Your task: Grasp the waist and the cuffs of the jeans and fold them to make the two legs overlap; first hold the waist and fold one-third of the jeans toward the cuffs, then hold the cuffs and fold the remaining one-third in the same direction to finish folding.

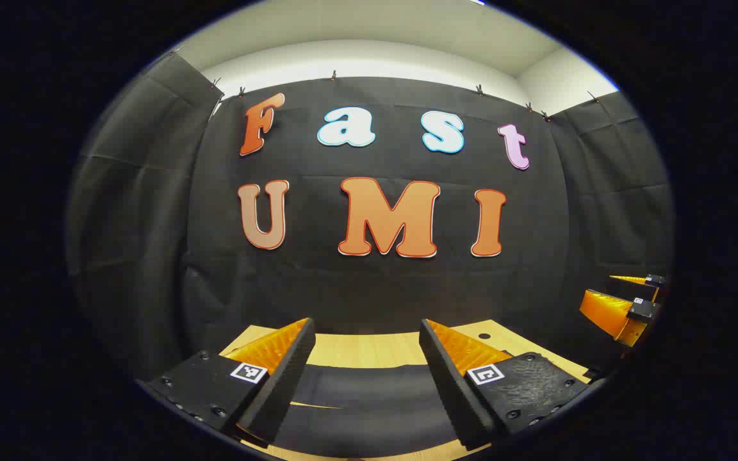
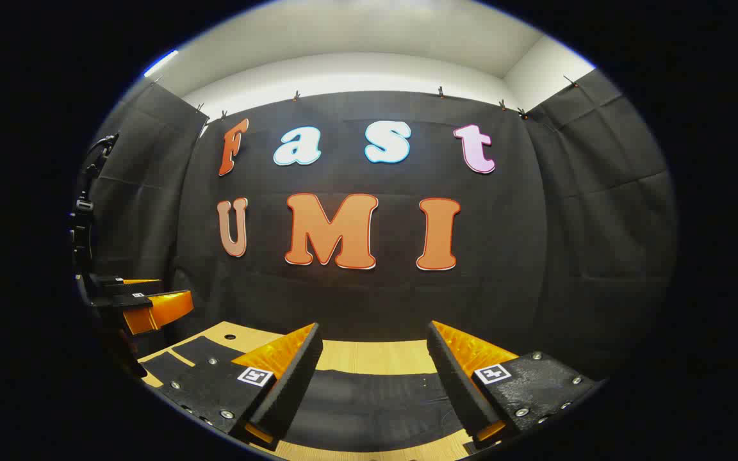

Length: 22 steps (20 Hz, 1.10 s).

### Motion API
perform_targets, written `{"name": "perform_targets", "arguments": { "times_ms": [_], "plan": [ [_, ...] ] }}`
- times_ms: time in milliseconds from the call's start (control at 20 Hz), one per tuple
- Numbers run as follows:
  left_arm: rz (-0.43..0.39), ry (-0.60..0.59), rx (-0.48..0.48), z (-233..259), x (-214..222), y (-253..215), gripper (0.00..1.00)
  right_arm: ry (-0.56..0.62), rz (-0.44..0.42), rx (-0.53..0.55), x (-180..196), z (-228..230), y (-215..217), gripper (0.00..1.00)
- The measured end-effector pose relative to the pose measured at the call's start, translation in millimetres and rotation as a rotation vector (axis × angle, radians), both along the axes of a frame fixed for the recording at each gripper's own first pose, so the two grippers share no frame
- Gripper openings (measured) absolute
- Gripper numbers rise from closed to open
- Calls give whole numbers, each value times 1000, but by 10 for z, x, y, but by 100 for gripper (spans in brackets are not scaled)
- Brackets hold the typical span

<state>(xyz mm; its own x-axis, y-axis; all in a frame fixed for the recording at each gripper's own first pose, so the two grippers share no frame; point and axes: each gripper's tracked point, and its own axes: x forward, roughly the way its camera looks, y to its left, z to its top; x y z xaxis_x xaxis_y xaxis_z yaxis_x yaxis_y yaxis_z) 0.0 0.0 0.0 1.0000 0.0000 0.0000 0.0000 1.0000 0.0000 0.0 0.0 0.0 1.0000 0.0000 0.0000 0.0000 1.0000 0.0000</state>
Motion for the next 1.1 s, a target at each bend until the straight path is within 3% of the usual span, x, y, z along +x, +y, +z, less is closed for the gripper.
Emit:
{"name": "perform_targets", "arguments": {
  "times_ms": [450,500,650,850,1100],
  "plan": [
    [105,-35,8,59,-57,214,95,-6,78,4,232,-15,78,100],
    [117,-33,8,66,-56,252,100,-6,81,4,251,-22,74,100],
    [143,-29,2,26,-47,319,95,5,92,13,291,-92,50,100],
    [171,5,-7,-90,-9,417,95,45,73,30,364,-237,-73,98],
    [266,104,-32,-370,39,718,97,126,21,20,452,-531,-361,99]
  ]
}}
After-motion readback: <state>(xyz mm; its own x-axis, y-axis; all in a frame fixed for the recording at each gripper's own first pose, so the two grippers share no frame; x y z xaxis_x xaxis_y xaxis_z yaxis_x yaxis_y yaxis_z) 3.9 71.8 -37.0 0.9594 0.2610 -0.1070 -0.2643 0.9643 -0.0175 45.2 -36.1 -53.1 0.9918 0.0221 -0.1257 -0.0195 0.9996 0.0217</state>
